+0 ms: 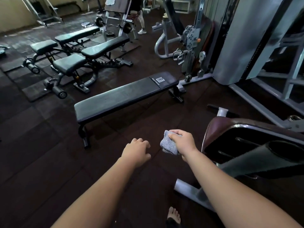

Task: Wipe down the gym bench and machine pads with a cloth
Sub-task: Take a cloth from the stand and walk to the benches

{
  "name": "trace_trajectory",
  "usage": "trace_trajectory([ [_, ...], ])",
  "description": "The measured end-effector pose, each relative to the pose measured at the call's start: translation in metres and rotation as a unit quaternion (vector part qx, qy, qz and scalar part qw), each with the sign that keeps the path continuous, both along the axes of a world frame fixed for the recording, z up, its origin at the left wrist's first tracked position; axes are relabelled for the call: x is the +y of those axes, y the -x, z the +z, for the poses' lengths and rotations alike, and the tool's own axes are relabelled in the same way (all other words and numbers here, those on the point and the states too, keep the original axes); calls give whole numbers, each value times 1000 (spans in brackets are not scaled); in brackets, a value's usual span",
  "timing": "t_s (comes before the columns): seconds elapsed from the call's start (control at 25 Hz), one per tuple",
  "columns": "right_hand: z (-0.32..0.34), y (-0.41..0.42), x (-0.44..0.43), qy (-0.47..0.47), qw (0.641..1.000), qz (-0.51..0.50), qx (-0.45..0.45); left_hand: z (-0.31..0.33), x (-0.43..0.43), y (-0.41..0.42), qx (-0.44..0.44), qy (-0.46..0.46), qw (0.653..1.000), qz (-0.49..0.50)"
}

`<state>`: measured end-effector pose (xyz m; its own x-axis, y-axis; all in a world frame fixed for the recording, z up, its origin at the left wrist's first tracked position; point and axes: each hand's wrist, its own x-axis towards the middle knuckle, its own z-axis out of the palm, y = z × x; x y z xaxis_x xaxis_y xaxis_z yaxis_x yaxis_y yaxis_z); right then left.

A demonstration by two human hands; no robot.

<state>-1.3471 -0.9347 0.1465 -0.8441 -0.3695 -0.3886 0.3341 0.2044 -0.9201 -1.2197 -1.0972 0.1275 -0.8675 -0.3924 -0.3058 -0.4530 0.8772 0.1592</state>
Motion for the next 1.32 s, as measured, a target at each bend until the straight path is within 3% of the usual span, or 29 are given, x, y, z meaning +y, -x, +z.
trace_trajectory([
  [0.2, 11, 112, -86, -5, 1000, -4, -2, 11, -85, 110, -2, -4, 1000, 3],
  [0.44, -7, 234, -163, -12, 997, -81, -13, -7, -183, 258, -18, -13, 997, -69],
  [0.6, -15, 313, -187, -31, 986, -161, -21, -8, -235, 358, -52, -14, 989, -141],
  [0.88, -29, 443, -204, -41, 968, -246, -29, -17, -266, 522, -35, -25, 974, -221],
  [1.12, -57, 587, -239, -64, 976, -204, -53, -35, -283, 648, -32, -68, 981, -178],
  [1.32, -59, 686, -305, -58, 988, -104, -96, -32, -305, 711, 32, -184, 976, -115],
])
